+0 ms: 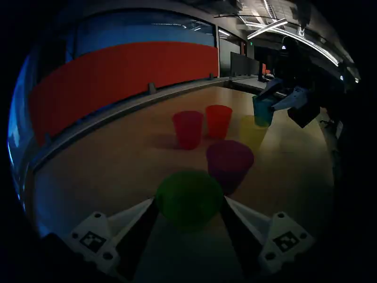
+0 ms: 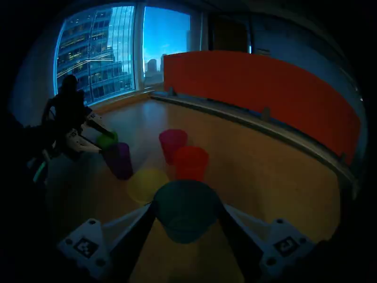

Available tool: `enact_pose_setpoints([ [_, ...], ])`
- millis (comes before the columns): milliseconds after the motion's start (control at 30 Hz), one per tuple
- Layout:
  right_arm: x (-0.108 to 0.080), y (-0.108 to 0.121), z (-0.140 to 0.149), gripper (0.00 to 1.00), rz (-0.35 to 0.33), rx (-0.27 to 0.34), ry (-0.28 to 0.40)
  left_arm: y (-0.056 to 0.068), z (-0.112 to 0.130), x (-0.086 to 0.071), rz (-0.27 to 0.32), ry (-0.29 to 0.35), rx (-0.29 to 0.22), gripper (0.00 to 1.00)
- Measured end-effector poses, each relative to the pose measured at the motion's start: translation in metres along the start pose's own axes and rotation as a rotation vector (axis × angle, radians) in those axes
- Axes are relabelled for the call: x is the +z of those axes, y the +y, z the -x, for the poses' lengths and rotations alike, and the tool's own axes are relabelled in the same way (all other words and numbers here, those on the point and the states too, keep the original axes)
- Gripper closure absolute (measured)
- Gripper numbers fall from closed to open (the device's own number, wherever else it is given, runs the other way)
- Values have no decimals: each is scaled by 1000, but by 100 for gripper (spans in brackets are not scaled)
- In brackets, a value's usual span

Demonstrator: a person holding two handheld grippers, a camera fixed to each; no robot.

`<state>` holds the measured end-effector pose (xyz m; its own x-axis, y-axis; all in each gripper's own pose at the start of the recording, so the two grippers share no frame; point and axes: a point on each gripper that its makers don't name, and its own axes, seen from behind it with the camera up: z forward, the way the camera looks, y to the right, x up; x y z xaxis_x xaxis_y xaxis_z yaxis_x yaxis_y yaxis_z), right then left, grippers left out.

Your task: Pour water

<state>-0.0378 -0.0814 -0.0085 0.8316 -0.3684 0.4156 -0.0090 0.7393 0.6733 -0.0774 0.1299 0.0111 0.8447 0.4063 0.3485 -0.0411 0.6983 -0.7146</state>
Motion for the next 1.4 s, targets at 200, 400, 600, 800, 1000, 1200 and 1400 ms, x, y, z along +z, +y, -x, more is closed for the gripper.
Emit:
enact_pose_setpoints([
  [200,5,1,11,6,7,7,-12,-2,2,0,-5,3,-15,13],
  [400,9,4,23,6,27,-7,-28,-3,4,0,-15,-8,9,12],
  [600,13,6,33,6,37,-13,-41,1,6,0,-7,-16,11,4],
  [800,15,6,40,6,41,-27,-46,0,8,-3,-8,-23,2,1],
  [1000,14,5,42,6,57,-39,-40,0,12,-8,-16,-27,-13,1],
  [1200,12,0,45,6,55,-41,-40,1,13,-13,-16,-22,-26,1],
  [1400,10,1,49,4,62,-40,-49,-1,12,-17,-22,-21,-30,1],
])
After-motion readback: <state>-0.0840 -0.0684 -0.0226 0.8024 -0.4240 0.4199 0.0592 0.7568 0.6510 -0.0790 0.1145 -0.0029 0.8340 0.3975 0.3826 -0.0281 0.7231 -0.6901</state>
